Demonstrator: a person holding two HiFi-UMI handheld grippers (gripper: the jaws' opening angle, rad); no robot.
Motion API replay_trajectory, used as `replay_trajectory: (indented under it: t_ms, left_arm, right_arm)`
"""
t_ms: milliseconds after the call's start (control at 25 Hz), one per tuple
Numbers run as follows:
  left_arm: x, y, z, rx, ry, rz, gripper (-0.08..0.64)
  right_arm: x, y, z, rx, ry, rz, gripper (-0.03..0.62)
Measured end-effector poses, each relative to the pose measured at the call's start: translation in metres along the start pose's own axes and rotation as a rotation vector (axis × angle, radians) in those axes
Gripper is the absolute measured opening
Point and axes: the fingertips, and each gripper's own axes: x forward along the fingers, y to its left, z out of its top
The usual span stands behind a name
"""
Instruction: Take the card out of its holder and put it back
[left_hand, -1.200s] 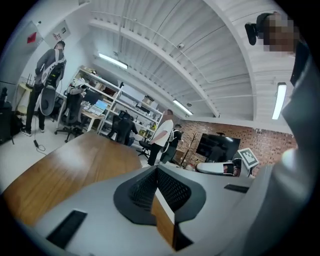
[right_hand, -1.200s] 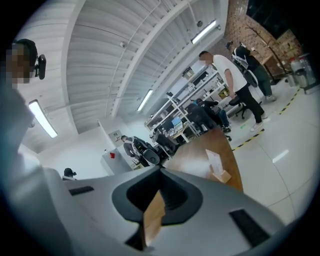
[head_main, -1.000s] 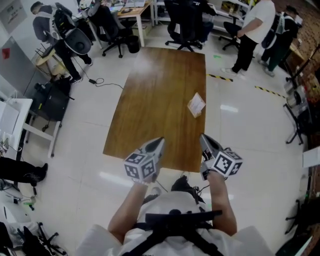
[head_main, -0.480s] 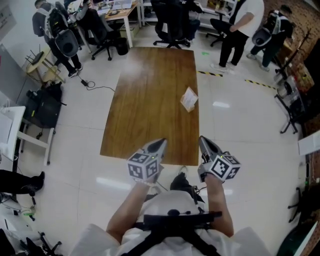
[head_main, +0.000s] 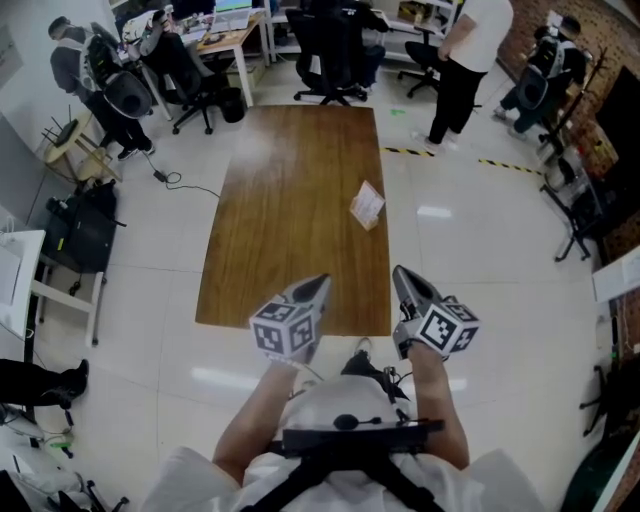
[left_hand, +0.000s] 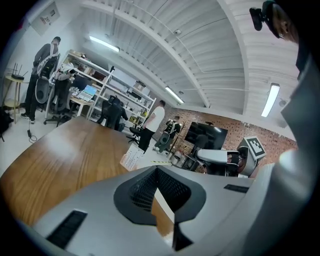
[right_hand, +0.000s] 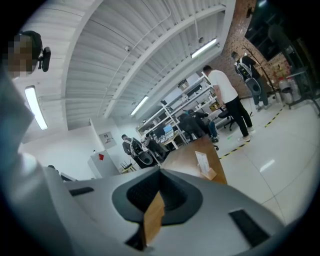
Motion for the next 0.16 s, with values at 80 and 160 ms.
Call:
replay_trajectory:
  t_ms: [80, 160]
  left_arm:
    - [0.0033, 0.0001, 0.0002, -0.004, 0.003, 0.003, 0.002]
    - [0.0065, 0.0002, -0.0003, -0.007, 0.008, 0.006, 0.002]
  right_arm:
    - [-0.0004, -0.0024, 0.0044, -0.002, -0.006, -0.001, 0.008]
    - [-0.001, -0.0043, 0.0073, -0.005, -0.006, -0.005, 0.008]
